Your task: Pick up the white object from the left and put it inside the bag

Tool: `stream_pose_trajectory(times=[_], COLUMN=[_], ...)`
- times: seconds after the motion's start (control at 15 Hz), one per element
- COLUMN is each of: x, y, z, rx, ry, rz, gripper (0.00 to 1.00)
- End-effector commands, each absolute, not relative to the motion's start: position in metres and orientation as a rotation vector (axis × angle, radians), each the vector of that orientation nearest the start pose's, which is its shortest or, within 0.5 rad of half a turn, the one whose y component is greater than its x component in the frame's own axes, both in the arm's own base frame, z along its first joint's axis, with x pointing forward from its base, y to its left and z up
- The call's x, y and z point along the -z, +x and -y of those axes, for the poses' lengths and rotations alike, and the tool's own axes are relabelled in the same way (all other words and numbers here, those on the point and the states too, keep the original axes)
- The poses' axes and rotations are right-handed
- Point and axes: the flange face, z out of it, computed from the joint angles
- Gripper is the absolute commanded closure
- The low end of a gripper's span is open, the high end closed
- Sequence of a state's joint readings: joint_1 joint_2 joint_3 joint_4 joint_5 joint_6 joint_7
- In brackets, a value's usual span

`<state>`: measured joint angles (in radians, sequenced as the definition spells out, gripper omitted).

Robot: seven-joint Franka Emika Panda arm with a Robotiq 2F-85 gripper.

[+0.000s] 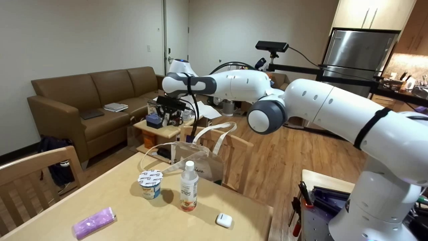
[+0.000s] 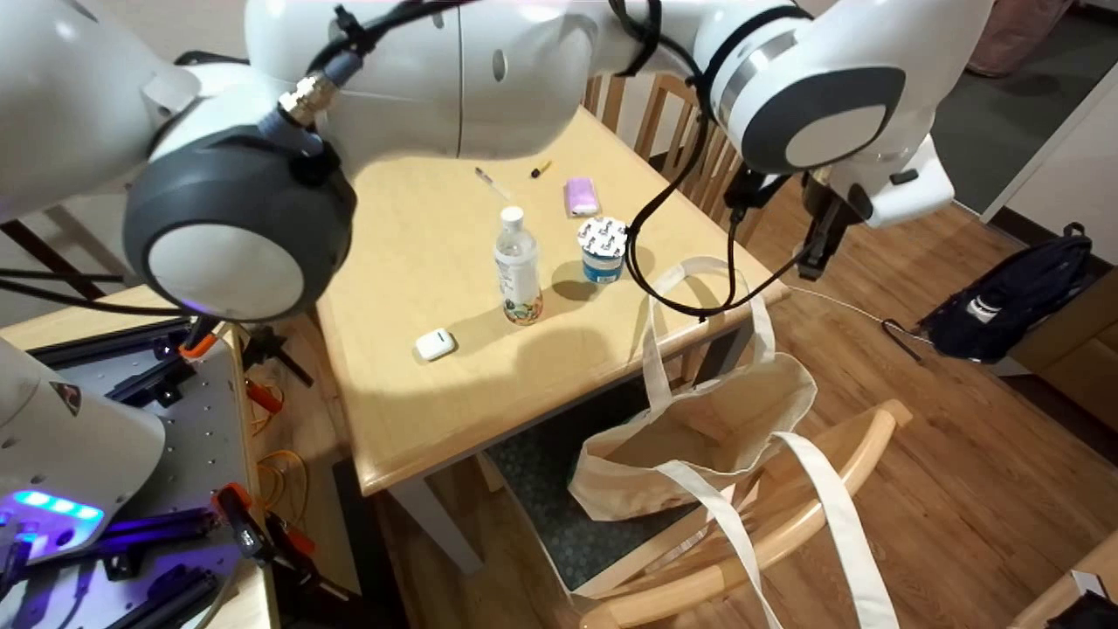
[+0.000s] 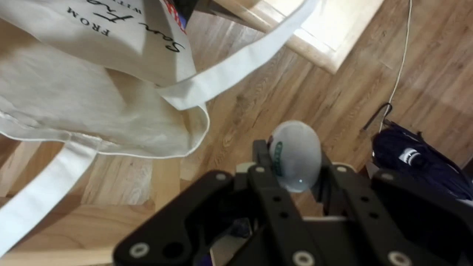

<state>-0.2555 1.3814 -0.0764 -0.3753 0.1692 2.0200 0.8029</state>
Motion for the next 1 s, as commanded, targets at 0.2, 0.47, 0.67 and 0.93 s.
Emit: stream_pose_trajectory(times=[0.2, 0.47, 0.67, 0.93], x=[-0.226, -0.196, -0.178, -0.150], y=[0.807, 0.794, 0.785, 0.769], z=[0.200, 0.204, 0.208, 0.211], rx=[0.440, 0.385, 0.299, 0.162], ry=[-2.522, -2.476, -2.465, -2.461], rz=[-1.823, -2.102, -2.220, -2.352], gripper=[0.93, 0.93, 0.93, 0.93])
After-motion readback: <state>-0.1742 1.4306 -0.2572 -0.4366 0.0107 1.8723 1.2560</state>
